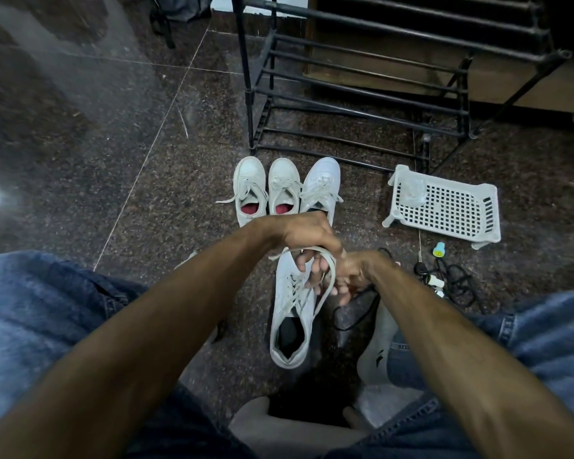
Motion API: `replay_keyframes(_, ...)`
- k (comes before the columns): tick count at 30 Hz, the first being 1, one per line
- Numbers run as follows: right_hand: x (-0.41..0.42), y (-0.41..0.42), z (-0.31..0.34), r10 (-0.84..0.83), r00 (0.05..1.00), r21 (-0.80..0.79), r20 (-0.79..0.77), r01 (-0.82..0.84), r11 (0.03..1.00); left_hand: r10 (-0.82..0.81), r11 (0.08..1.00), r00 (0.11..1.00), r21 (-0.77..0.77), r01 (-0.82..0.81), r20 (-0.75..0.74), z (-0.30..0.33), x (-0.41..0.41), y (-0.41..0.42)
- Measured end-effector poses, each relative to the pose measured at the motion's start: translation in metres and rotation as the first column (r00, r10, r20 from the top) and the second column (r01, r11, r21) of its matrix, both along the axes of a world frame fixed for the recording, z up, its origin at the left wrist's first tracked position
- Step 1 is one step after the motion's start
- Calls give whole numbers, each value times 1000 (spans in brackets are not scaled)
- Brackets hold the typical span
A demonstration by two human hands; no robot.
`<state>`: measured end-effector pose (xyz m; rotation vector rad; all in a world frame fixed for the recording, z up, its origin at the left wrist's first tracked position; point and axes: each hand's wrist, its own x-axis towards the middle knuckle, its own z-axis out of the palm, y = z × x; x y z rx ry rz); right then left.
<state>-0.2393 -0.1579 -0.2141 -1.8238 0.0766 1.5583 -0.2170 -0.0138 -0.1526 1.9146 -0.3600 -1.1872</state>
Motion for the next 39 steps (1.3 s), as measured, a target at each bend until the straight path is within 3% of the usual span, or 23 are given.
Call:
replay_keyframes(7, 23, -14, -6, -359, 933, 155, 32, 350, 924, 77, 994, 997, -83, -76, 10, 3, 5, 4)
replay_keyframes(13, 20, -14, -4, -458, 887, 331, -61, 451, 829, 260, 936, 965, -258, -240, 43, 8, 19, 15)
replay_keyframes(17, 20, -13, -1, -411, 903, 360, -128, 428, 829, 492, 795, 871, -405, -451, -5, 9, 30, 20)
replay_keyframes(23, 18, -10, 11, -433, 900, 382, -53, 419, 824, 787, 445, 585, -475, -759, -196, 0, 40, 29)
replay_keyframes(24, 18, -8, 10, -454, 891, 373, -9, 424, 825, 818, 454, 555, -424, -784, -151, -9, 40, 29)
replay_keyframes(26, 20, -6, 3, -499, 865, 365, 57, 447, 816, 826, 564, 546, -202, -801, 143, -28, 34, 30)
replay_keyframes(27, 20, -6, -2, -526, 848, 344, 71, 474, 811, 771, 613, 575, -74, -787, 274, -38, 28, 32)
replay_keyframes(28, 21, -6, -5, -549, 832, 317, 82, 500, 806, 691, 673, 651, 49, -738, 315, -46, 21, 35)
replay_keyframes(29, 23, -7, -8, -566, 819, 294, 94, 520, 802, 603, 744, 755, 158, -649, 258, -52, 12, 36)
replay_keyframes(31, 22, -8, -7, -583, 804, 273, 113, 539, 797, 398, 875, 917, 302, -378, -5, -59, -5, 35)
replay_keyframes(33, 20, -7, -6, -594, 797, 266, 115, 551, 791, 301, 922, 941, 301, -245, -157, -64, -17, 26)
replay_keyframes(36, 21, -2, -9, -578, 813, 178, 70, 560, 809, 385, 910, 922, 183, -372, -42, -80, -23, 15)
replay_keyframes(39, 21, -5, -11, -501, 865, 96, 17, 497, 862, 468, 884, 878, 43, -466, -99, -93, -27, 12)
